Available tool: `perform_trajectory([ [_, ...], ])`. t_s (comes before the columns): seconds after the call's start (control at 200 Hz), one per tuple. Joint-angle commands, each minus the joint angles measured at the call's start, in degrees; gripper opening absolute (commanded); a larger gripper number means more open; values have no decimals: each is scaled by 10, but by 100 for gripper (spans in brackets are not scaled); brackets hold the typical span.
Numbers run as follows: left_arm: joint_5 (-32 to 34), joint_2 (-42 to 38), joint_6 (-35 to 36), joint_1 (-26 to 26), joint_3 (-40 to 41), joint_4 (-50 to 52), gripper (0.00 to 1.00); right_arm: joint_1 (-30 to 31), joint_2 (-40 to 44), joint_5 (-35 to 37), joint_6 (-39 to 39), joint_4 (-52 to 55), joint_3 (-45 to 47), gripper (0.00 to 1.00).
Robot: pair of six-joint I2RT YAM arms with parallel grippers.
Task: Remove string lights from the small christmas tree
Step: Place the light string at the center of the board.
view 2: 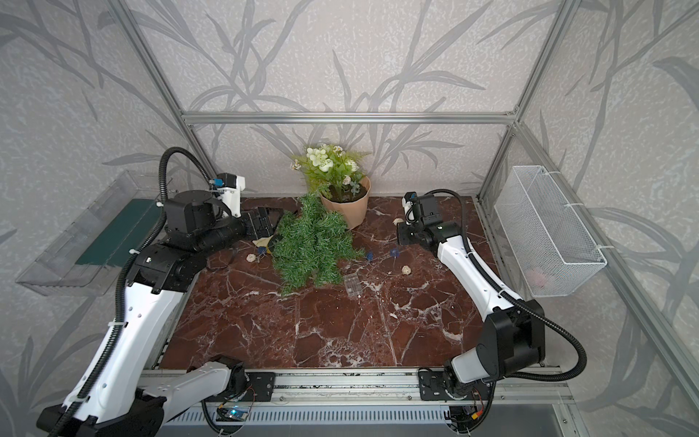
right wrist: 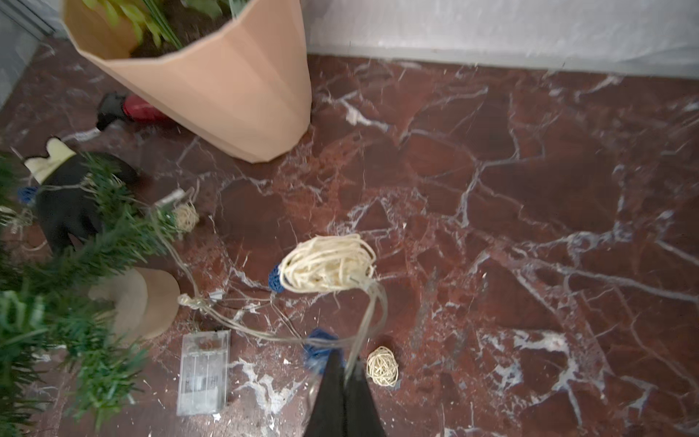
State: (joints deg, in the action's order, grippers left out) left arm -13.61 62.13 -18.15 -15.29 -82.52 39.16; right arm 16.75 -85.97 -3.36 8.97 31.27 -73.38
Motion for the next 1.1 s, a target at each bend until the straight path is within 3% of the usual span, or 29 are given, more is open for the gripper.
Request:
perform_trajectory([
  [0.0,27,-18,16,-4,24,21,92,-3,-13,-18,14,14,11,0],
  [0.23,83,-35,6,-4,52,50,92,-3,-57,-61,16,33,11,0],
  [0.32,87,-46,3,-4,69,51,92,-3,-62,-59,16,32,17,12],
  [0.49,116,-73,0,-4,101,67,92,-3,-55,-50,13,33,29,45],
  [0.58,159,-83,-18,-3,107,90,91,-3,-40,-45,15,27,39,53],
  [0.71,217,-74,-65,24,115,141,90,-3,-8,-61,21,8,68,55],
  [0.875,104,-45,-110,148,177,127,90,0,32,-87,25,-11,113,55],
  [1.095,176,50,-110,183,205,68,88,4,65,-101,30,-25,154,55],
])
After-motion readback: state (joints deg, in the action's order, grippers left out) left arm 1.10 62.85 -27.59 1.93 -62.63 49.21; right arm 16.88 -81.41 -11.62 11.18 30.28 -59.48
